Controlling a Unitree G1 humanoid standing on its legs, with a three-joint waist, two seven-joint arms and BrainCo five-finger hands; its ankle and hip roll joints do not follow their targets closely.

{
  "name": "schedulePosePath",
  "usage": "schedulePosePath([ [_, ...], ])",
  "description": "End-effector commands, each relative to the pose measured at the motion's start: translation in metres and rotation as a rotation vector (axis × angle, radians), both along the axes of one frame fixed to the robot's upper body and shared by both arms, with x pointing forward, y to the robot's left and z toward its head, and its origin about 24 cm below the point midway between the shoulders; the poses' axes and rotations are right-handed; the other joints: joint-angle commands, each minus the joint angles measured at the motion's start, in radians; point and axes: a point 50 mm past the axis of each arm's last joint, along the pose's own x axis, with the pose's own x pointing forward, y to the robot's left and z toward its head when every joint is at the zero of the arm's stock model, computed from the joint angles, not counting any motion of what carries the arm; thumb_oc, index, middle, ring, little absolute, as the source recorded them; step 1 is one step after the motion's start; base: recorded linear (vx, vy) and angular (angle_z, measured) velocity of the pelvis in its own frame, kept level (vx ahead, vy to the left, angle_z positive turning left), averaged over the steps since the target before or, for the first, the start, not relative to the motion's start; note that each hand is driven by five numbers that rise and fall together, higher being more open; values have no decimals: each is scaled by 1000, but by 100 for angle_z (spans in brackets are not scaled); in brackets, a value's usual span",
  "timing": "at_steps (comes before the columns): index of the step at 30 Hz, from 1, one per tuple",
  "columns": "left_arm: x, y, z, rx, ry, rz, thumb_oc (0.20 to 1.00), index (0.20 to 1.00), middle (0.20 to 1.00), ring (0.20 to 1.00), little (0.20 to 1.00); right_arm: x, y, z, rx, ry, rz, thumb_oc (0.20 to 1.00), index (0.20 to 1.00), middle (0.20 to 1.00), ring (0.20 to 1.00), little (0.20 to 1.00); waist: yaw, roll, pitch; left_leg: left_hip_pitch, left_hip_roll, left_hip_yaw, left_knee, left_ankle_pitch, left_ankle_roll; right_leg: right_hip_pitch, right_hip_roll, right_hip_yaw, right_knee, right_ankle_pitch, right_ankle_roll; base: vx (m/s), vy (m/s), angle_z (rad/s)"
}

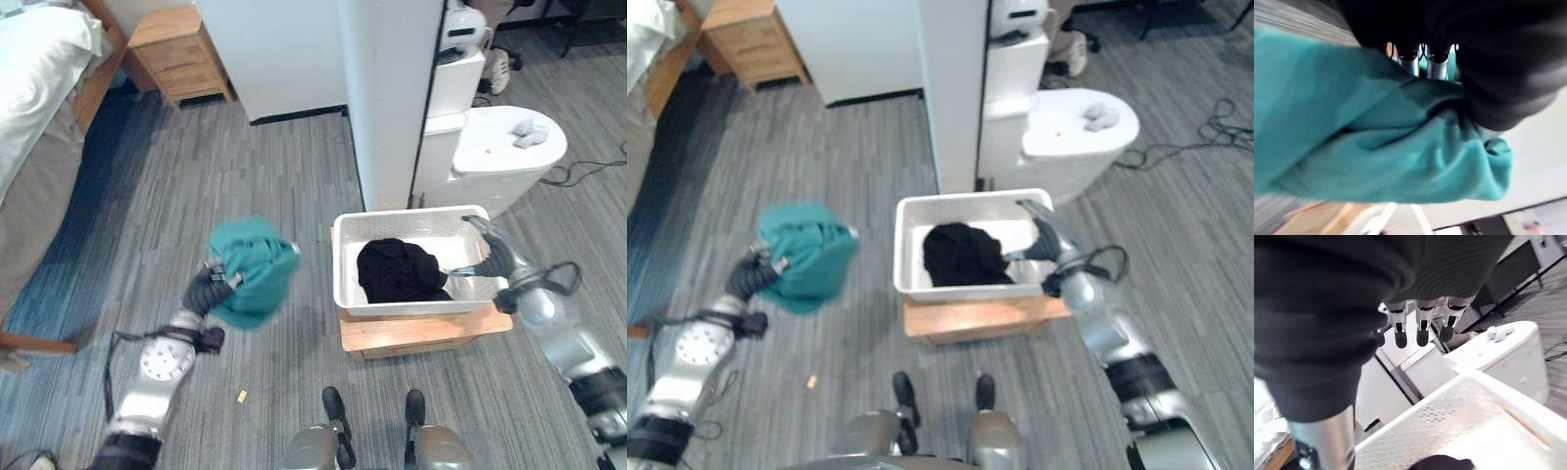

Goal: Tidy up the quilt and then pick up the clothes from the bed and put them into the laundry hamper.

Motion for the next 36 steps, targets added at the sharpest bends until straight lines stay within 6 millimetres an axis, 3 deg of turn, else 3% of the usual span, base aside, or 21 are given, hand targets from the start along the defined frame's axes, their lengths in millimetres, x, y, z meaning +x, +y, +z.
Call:
schedulePosePath([
  [1, 9, -32, 50, -6, -253, -193, 200, 200, 200, 200, 200, -16, 3, -32, -5, 86, 30, 1000, 1000, 1000, 1000, 1000, -52, -39, -120, 68, 93, -4, -4, -63, -89, -2, -19, 23, 0, -144, 48, 62, 14, -40],
  [3, 29, -66, 78, 51, -367, -239, 200, 200, 200, 200, 200, -41, -5, -61, 69, 196, -4, 1000, 1000, 1000, 1000, 1000, -117, -32, -116, 82, 92, 23, -4, -73, -89, -4, -19, 43, 0, -143, 56, 35, 17, -36],
  [5, 38, -77, 77, 19, -355, -257, 200, 200, 200, 200, 200, -48, -9, -69, 84, 227, -16, 1000, 1000, 1000, 1000, 1000, -134, -26, -114, 79, 94, 33, -4, -70, -90, -12, -19, 48, 0, -137, 57, 5, 9, -44],
  [6, 59, -92, 67, -78, -278, -246, 200, 200, 200, 200, 200, -58, -5, -75, 112, 259, 9, 1000, 1000, 1000, 1000, 1000, -194, -20, -98, 77, 93, 54, -4, -74, -91, -25, -22, 61, 0, -131, 65, 3, 8, -42],
  [7, 59, -93, 68, -78, -280, -247, 200, 200, 200, 200, 200, -58, -6, -74, 112, 258, 8, 1000, 1000, 1000, 1000, 1000, -190, -18, -100, 72, 95, 55, -4, -71, -91, -31, -20, 63, 0, -127, 64, -62, 31, -31],
  [8, 76, -98, 64, -62, -241, -188, 200, 200, 200, 200, 200, -58, -5, -73, 104, 264, 33, 1000, 1000, 1000, 1000, 1000, -227, -9, -83, 58, 91, 73, -4, -68, -93, -63, -23, 80, 0, -112, 72, -94, 30, -24],
  [11, 104, -98, 31, -61, -76, -25, 200, 200, 200, 200, 200, -55, -2, -85, 94, 289, 32, 1000, 1000, 1000, 1000, 1000, -279, 0, -57, 15, 89, 108, -4, -59, -96, -133, -24, 112, 0, -93, 84, -103, 27, -66],
  [16, 116, -93, 7, -39, 37, 86, 200, 200, 200, 200, 200, -52, -2, -92, 90, 288, 9, 1000, 1000, 1000, 1000, 1000, -291, 1, -31, -21, 92, 117, -4, -45, -99, -175, -27, 122, 0, -80, 90, -49, -11, -39],
  [20, 119, -84, -5, -32, 95, 156, 200, 200, 200, 200, 200, -59, -7, -110, 84, 336, -50, 1000, 1000, 1000, 1000, 1000, -281, 1, -22, -33, 97, 114, -4, -40, -102, -180, -30, 112, 0, -79, 93, -17, -17, 0],
  [21, 118, -82, -10, -57, 120, 165, 934, 934, 934, 934, 934, -64, -8, -117, 83, 360, -64, 1000, 1000, 1000, 1000, 1000, -277, 0, -22, -31, 98, 111, -4, -39, -103, -174, -29, 108, 0, -81, 92, 5, -17, 13],
  [22, 118, -81, -11, -76, 129, 170, 1000, 1000, 1000, 1000, 1000, -65, -10, -119, 85, 368, -73, 1000, 1000, 1000, 1000, 1000, -275, -1, -21, -28, 100, 107, -4, -38, -104, -170, -29, 104, 0, -83, 91, 10, -12, 6],
  [24, 113, -74, -14, -196, 141, 167, 1000, 1000, 1000, 1000, 1000, -76, -15, -131, 83, 422, -119, 1000, 1000, 1000, 1000, 1000, -258, -1, -24, -15, 102, 92, -4, -40, -105, -145, -31, 90, 0, -88, 87, 11, -9, 10],
  [31, 95, -54, -9, -316, 37, 212, 1000, 1000, 1000, 1000, 1000, -97, -9, -157, 124, 542, -157, 1000, 1000, 1000, 1000, 1000, -205, -14, -62, 20, 102, 69, -4, -47, -105, -91, -31, 64, 0, -98, 76, 4, -22, 20],
  [34, 78, -40, -13, -391, -6, 223, 1000, 1000, 1000, 1000, 1000, -108, 1, -174, 178, 630, -181, 1000, 1000, 1000, 1000, 1000, -171, -25, -89, 42, 98, 54, -4, -54, -103, -63, -30, 54, 0, -103, 71, -9, 0, 15],
  [35, 61, -23, -25, -391, -4, 261, 1000, 1000, 1000, 1000, 1000, -115, 9, -182, 227, 685, -188, 1000, 1000, 1000, 1000, 1000, -152, -33, -110, 59, 94, 47, -4, -63, -101, -44, -31, 49, 0, -109, 70, 13, 3, 17],
  [36, 61, -23, -25, -391, -4, 262, 1000, 1000, 1000, 1000, 1000, -115, 9, -182, 227, 685, -188, 1000, 1000, 1000, 1000, 1000, -151, -33, -112, 55, 96, 48, -4, -61, -101, -48, -30, 50, 0, -106, 69, 21, 51, 9],
])
